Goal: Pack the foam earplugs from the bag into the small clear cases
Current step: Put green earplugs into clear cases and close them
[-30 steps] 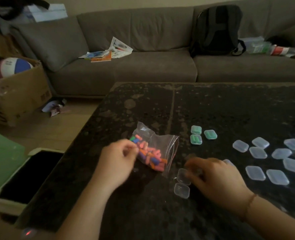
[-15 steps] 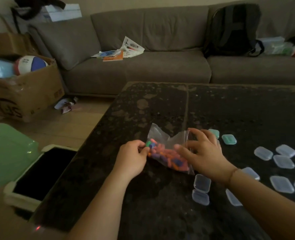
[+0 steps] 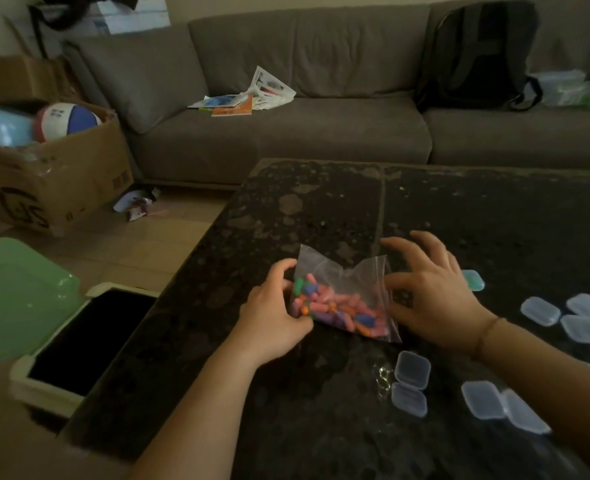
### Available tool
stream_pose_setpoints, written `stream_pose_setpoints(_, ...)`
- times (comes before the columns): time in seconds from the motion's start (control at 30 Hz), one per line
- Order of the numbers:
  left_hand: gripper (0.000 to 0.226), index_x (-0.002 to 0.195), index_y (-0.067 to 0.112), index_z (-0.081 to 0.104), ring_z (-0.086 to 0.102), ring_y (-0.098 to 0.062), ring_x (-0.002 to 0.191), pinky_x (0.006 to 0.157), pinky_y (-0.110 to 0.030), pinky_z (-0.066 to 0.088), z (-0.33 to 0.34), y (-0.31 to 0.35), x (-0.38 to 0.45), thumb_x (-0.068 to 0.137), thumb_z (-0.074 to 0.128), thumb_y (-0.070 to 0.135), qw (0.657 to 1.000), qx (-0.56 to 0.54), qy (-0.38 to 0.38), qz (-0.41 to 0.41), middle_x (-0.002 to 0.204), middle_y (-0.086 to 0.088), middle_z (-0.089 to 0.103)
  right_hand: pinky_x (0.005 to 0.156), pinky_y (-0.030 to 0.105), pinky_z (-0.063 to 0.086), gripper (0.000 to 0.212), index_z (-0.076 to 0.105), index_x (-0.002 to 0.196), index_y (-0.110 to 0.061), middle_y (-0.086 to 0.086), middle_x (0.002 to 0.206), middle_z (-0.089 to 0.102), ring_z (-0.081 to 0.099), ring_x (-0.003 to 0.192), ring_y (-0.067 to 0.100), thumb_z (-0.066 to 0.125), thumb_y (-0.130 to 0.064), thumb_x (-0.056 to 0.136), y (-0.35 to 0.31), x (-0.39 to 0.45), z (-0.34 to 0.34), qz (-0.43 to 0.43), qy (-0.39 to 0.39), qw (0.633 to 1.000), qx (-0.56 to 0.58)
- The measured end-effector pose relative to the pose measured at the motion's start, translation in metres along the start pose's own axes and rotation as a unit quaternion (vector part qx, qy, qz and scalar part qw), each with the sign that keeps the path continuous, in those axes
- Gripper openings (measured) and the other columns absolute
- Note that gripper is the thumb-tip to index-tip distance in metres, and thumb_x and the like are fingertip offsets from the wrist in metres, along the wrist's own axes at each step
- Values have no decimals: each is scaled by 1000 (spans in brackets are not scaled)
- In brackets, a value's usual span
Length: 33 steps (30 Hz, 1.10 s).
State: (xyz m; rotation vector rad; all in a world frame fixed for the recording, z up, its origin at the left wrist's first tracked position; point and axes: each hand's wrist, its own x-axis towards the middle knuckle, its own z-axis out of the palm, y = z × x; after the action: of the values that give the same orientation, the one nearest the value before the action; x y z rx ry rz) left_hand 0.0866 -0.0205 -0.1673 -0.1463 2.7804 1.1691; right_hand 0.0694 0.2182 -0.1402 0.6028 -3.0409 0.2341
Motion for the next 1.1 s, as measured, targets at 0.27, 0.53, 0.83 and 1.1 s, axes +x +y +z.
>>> stream_pose_setpoints(0.27,61,146,33,43,60,-11,114,106,-44,50,10,0,7,92,71,34,996,-20,86,-1,130,3,64,111,50,26,26,74,96,-43,-15,154,17,1,141,19,60,-59,79,-6,17,15,-69,12,994,90)
stream_pose_setpoints(0.53,71,147,41,38,61,-1,104,82,-17,48,9,-4,10,89,76,27,996,-68,49,-9,125,11,65,113,44,13,16,70,99,-51,-21,155,11,0,141,11,63,-43,87,-24,28,18,-64,-15,980,190)
stream_pose_setpoints(0.83,86,152,45,30,57,-13,127,109,-45,49,10,-3,6,86,79,20,999,-24,34,4,140,6,57,115,50,11,36,61,121,-48,-15,159,2,-3,144,25,55,-59,87,-37,33,24,-66,-36,996,46)
stream_pose_setpoints(1.1,86,151,42,34,55,-13,131,111,-44,48,8,-2,6,84,80,15,996,-80,28,-2,146,5,55,116,50,9,55,54,132,-42,-16,159,2,-3,144,25,57,-65,82,-48,38,23,-33,-62,997,29)
